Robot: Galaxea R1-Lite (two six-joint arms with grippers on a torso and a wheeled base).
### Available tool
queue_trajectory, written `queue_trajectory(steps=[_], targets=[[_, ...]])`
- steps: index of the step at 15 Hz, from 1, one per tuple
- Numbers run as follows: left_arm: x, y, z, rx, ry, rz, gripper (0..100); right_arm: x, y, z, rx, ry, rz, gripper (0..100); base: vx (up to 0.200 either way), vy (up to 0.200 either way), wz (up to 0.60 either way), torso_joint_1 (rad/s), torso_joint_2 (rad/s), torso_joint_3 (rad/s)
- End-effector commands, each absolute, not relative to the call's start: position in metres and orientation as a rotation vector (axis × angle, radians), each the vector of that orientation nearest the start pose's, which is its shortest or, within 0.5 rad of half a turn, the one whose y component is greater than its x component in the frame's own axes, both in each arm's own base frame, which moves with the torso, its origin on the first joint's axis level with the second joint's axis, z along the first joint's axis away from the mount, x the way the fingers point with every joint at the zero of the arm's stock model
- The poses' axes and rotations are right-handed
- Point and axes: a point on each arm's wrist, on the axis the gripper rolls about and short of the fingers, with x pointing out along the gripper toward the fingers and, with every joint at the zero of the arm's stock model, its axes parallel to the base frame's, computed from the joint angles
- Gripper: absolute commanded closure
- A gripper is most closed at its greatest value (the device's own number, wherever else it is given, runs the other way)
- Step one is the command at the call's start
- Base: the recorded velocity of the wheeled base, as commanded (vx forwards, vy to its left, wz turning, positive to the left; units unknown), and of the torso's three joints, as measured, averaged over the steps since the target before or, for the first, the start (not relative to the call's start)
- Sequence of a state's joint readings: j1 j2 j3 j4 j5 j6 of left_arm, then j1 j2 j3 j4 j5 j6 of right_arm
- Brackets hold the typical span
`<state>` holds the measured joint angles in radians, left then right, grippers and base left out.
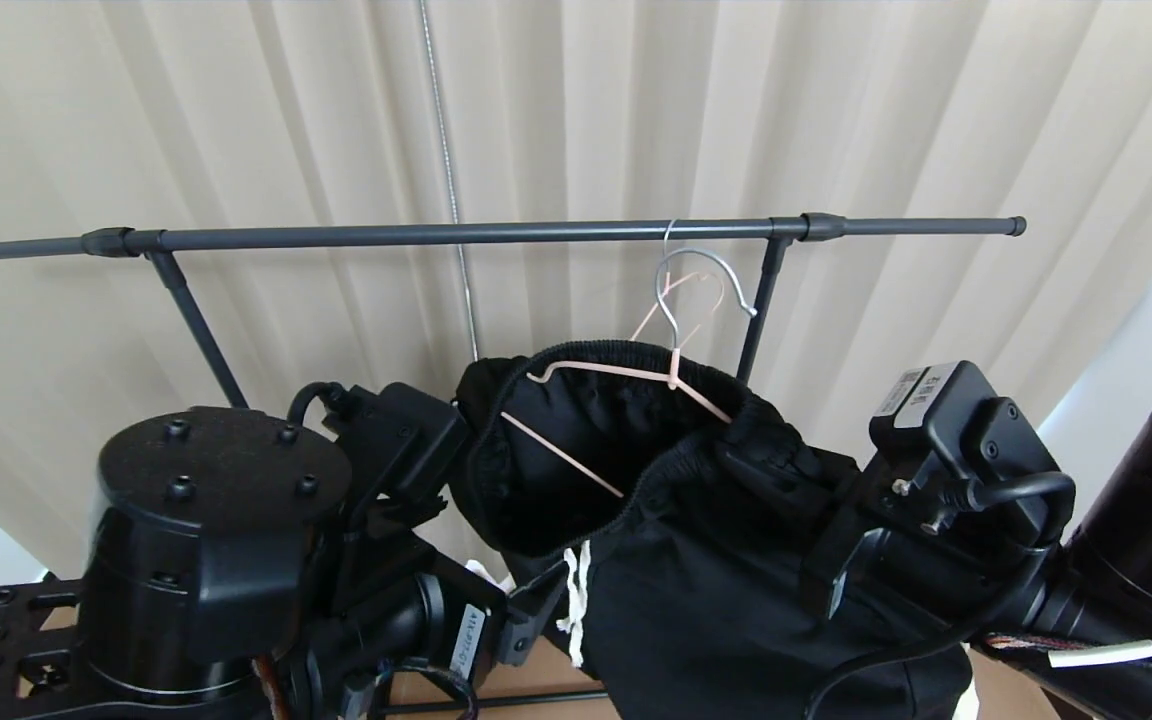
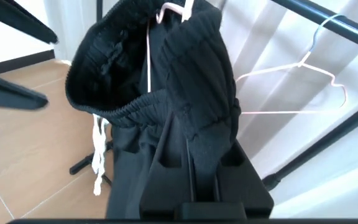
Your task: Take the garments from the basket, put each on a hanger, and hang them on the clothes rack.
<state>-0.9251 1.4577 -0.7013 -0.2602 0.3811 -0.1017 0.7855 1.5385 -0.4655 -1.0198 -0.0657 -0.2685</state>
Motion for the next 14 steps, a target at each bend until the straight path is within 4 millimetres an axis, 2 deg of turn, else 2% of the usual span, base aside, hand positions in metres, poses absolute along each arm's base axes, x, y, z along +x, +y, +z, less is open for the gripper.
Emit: queue_trajectory(steps=[1,4,8,11,14], targets=[[0.149,-0.166,0.2,0.165,0.373,-0.469,0,0.18,0.163,0.177,-0.261,-0.046,0.731,100,0.0,0.0,0.0,0.0,0.0,0.0],[0.148,-0.141,0.219,0.152,0.297,-0.421,0,0.189,0.151,0.179,-0.173,-0.028,0.804,100,0.0,0.0,0.0,0.0,0.0,0.0],[0.148,-0.12,0.231,0.162,0.243,-0.404,0,0.196,0.138,0.176,-0.164,-0.022,0.88,100,0.0,0.0,0.0,0.0,0.0,0.0],[0.153,-0.11,0.23,0.185,0.245,-0.395,0,0.196,0.133,0.173,-0.143,-0.031,0.94,100,0.0,0.0,0.0,0.0,0.0,0.0],[0.16,-0.1,0.223,0.306,0.25,-0.431,0,0.198,0.124,0.17,-0.12,-0.036,1.027,100,0.0,0.0,0.0,0.0,0.0,0.0]])
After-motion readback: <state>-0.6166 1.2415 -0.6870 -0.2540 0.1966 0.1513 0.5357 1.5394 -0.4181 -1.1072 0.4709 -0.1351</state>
